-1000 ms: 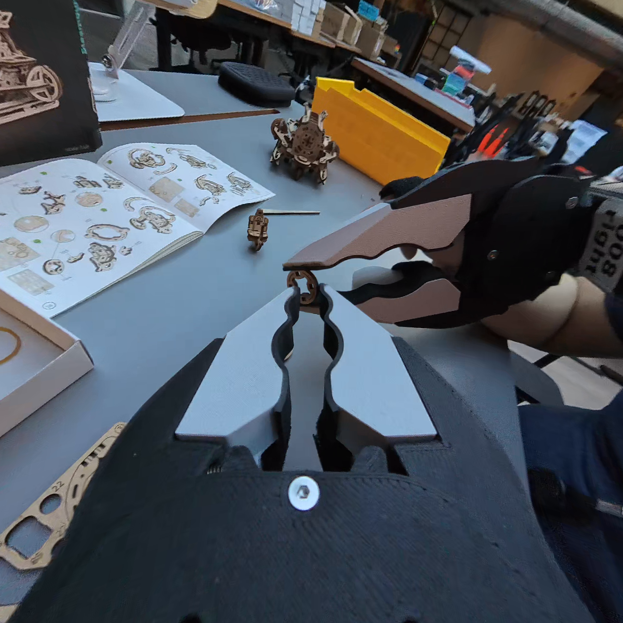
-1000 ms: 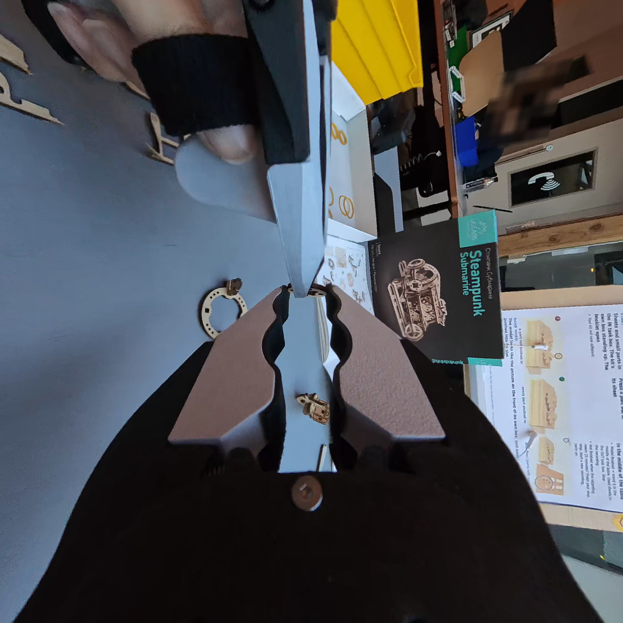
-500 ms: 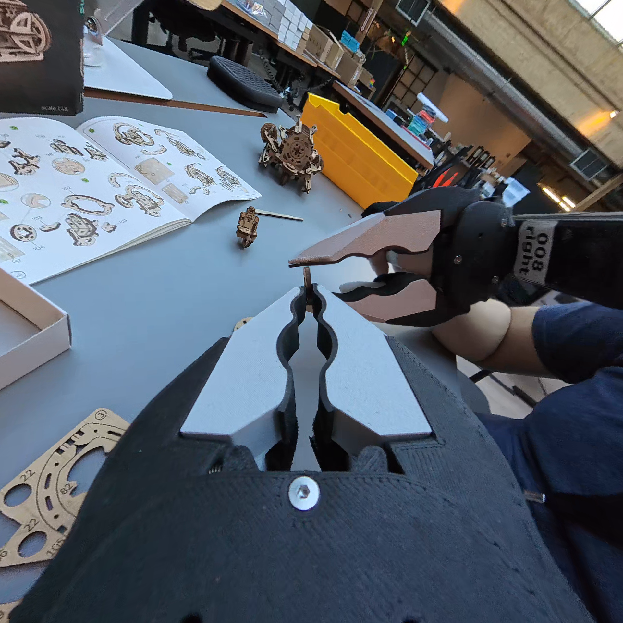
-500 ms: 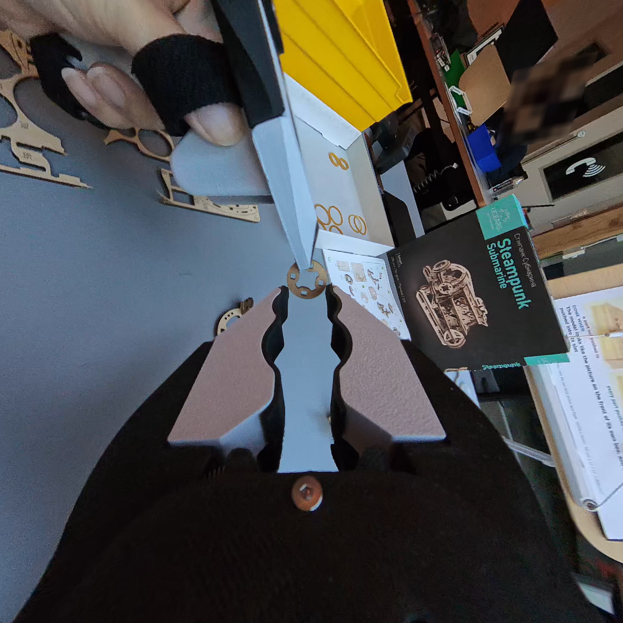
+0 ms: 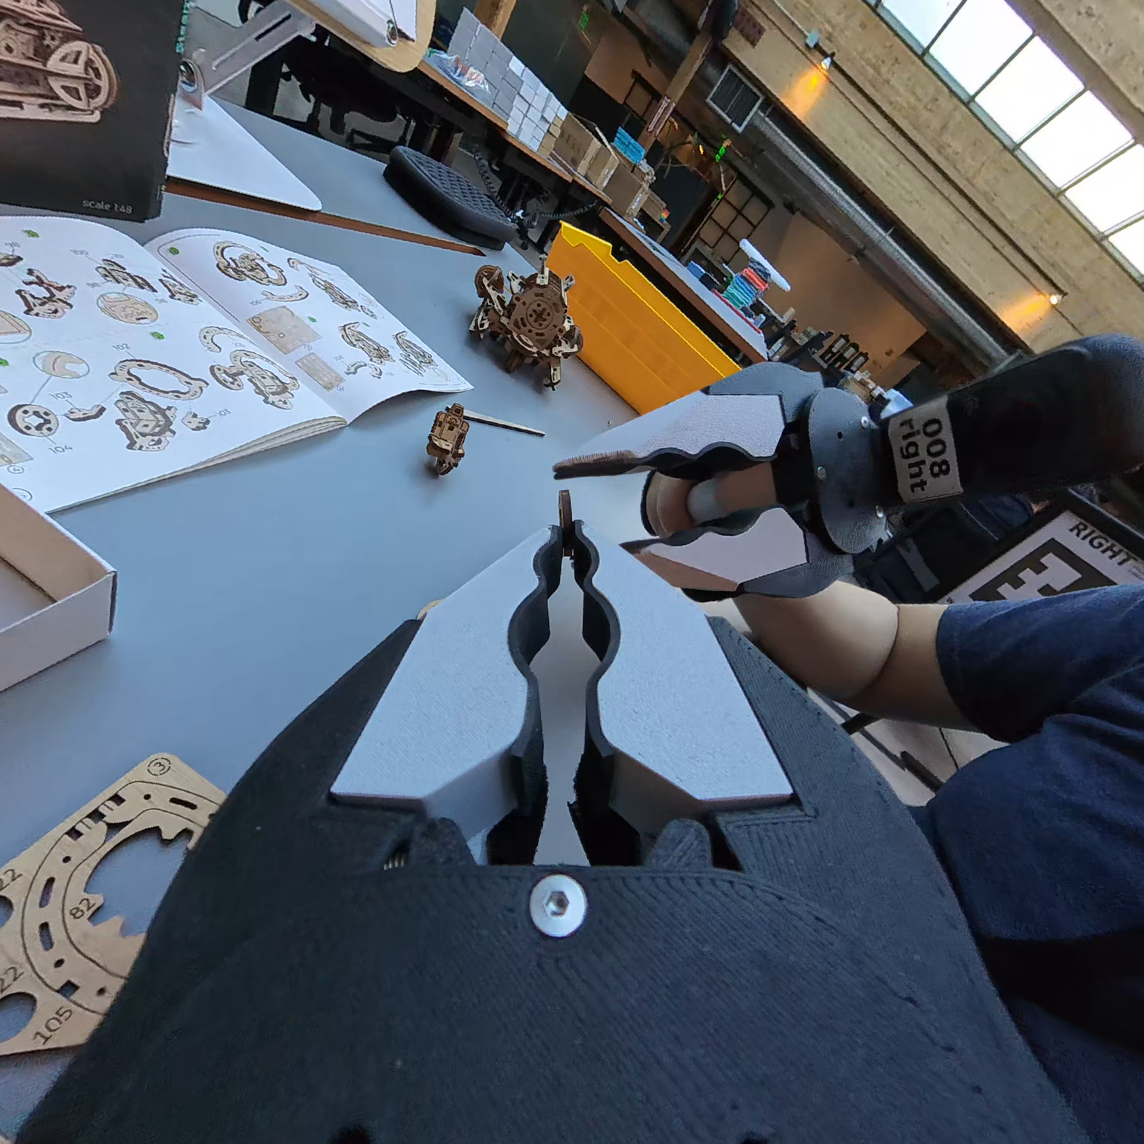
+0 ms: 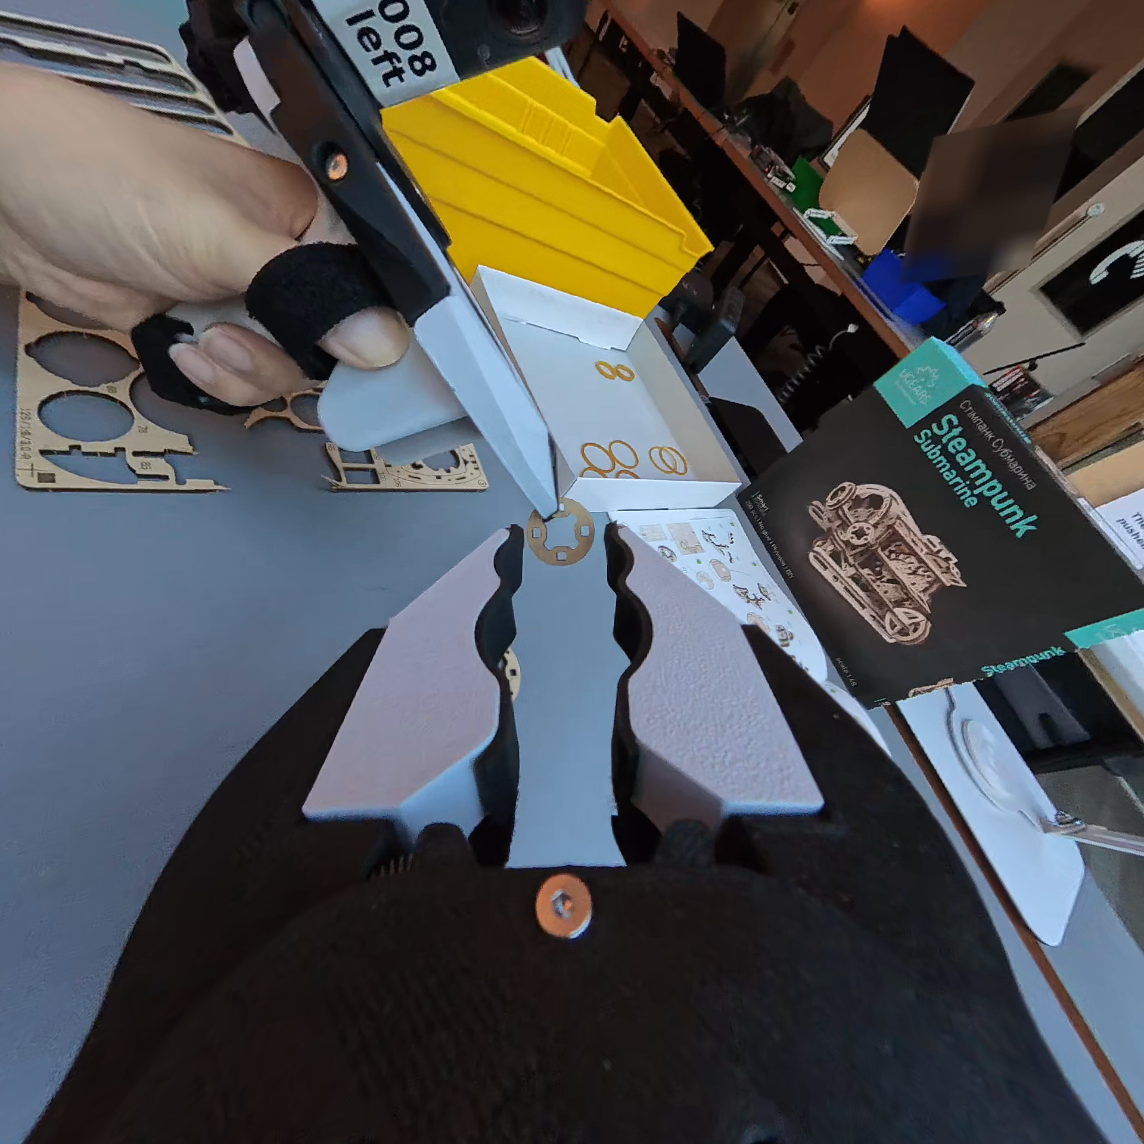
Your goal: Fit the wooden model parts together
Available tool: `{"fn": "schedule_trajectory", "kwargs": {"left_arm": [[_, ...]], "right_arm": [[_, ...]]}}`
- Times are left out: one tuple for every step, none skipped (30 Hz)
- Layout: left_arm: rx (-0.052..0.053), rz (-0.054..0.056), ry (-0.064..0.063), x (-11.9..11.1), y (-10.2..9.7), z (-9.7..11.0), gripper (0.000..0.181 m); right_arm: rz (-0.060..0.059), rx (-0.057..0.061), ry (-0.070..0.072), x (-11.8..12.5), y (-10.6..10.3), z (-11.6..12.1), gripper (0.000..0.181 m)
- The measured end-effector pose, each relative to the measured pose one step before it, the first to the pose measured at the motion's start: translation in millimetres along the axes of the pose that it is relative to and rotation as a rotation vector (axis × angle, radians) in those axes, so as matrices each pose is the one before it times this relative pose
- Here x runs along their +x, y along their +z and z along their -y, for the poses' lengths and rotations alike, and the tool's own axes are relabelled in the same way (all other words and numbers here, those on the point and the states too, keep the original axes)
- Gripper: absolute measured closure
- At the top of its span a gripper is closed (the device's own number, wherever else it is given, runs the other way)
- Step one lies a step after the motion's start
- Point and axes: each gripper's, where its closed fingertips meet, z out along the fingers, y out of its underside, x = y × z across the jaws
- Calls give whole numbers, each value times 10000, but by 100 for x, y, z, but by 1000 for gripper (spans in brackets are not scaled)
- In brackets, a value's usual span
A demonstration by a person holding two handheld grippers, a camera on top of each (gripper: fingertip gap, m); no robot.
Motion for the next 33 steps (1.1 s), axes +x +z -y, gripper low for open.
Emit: {"fn": "schedule_trajectory", "kwargs": {"left_arm": [[88, -81, -68, 114, 19, 89, 181], [44, -94, -73, 130, 38, 27, 181], [-37, -42, -26, 76, 60, -78, 181], [-52, 4, 52, 44, 53, -88, 181], [-53, -7, 123, 57, 36, -51, 181], [-103, 1, 137, 15, 16, -101, 181], [-147, 67, 91, -124, 5, -151, 181], [-129, 86, 78, -161, 8, -162, 180], [-111, 48, 79, -100, 48, -148, 179], [-130, -1, 39, -6, 72, -175, 174], [-128, -71, 11, 103, 109, -195, 174], [-73, -83, -6, 138, 116, -151, 174], [-15, -16, -12, 49, 98, -71, 174], [-6, 54, 8, -67, 50, -55, 176], [-46, 73, 47, -111, 11, -70, 177], [-71, 63, 76, -96, -7, -95, 179], [-23, 33, 52, -36, -19, -26, 180], [41, 18, 4, -2, -19, 77, 180], [55, 35, 4, -17, -38, 96, 180], [9, 47, 32, -44, -40, 35, 180], [-28, 42, 44, -33, -27, -16, 181], [-48, 39, 28, -44, -4, -54, 181], [-58, 36, 15, -54, 3, -74, 181], [-37, 22, 10, -41, 1, -43, 181], [-31, 6, 5, -24, -15, -46, 181], [-31, 4, 3, -21, -2, -42, 181], [-19, 24, -10, -45, -12, -14, 181], [1, 33, -19, -53, -33, 5, 180], [10, 13, -9, -33, -37, 27, 181], [-11, 0, -13, -20, -13, -11, 181], [-28, -2, -31, -18, 7, -42, 181], [-24, 7, -41, -34, 13, -53, 181], [-19, 18, -32, -33, 17, -35, 181]], "right_arm": [[-40, -121, -120, -45, 54, -153, 155], [-55, -70, -70, 5, 59, -148, 155], [5, 12, -38, -77, 25, -65, 159], [-24, 5, -27, -4, -17, -78, 161], [30, 38, -37, -13, -60, 1, 161], [87, 2, 23, -69, -33, -61, 161], [119, -92, 89, -126, 74, -203, 161], [46, -73, 34, -63, 85, -173, 161], [-84, -78, -106, 91, 55, -169, 161], [-74, -54, -204, 40, 21, -96, 161], [-38, -14, -177, -12, 5, -18, 161], [-13, 59, -149, -71, -17, 108, 161], [68, 70, -184, -216, -2, 121, 161], [-53, -23, -178, -15, 6, -37, 161], [-20, -21, -131, -67, 23, -34, 161], [23, -11, -104, -97, 35, -17, 161], [-35, 2, -77, -11, 16, -2, 161], [-21, 36, -53, -4, 7, 48, 161], [95, -3, -35, -160, 49, -4, 161], [-15, 0, -19, -7, 39, -15, 161], [-20, 23, -22, -11, 38, 6, 161], [20, -17, -14, -53, 47, -49, 161], [32, -34, -14, -50, 40, -60, 161], [0, 11, -25, -22, 37, -21, 161], [18, -9, -26, -43, 30, -19, 161], [10, -11, -13, -26, 13, -13, 161], [4, -11, -25, -17, 25, -15, 161], [17, -42, -24, -50, 51, -63, 161], [-9, -16, -35, -18, 28, -37, 161], [-15, 34, -34, -16, 1, 20, 161], [19, -17, -10, -47, 19, -40, 161], [30, -22, 30, -34, 17, -41, 161], [13, 14, 36, -17, 19, -30, 161]]}}
